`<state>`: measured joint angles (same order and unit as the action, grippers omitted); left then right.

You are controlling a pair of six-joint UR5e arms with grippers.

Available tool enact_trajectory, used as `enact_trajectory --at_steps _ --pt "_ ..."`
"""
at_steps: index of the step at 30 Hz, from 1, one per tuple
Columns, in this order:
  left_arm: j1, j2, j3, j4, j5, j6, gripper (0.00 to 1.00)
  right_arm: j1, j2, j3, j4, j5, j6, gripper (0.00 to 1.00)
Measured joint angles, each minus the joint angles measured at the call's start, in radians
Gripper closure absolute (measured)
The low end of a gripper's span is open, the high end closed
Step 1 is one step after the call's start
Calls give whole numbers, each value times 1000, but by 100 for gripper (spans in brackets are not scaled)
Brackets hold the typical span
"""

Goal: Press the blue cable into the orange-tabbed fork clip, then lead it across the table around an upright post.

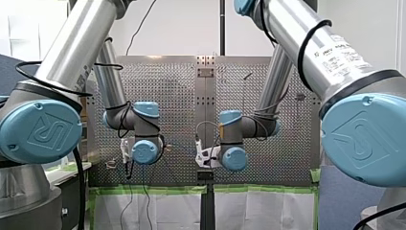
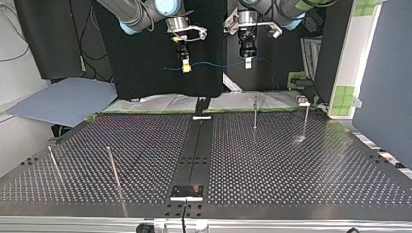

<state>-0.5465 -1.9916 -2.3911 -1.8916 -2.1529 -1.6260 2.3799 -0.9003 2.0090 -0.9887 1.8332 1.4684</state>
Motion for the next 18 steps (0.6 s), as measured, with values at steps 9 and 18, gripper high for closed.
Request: enact_trajectory --at_steps 9,18 --pt "0 0 0 0 0 0 100 0 21 0 1 0 0 100" --pt "6 -37 -57 10 22 30 100 0 22 0 1 0 0 100"
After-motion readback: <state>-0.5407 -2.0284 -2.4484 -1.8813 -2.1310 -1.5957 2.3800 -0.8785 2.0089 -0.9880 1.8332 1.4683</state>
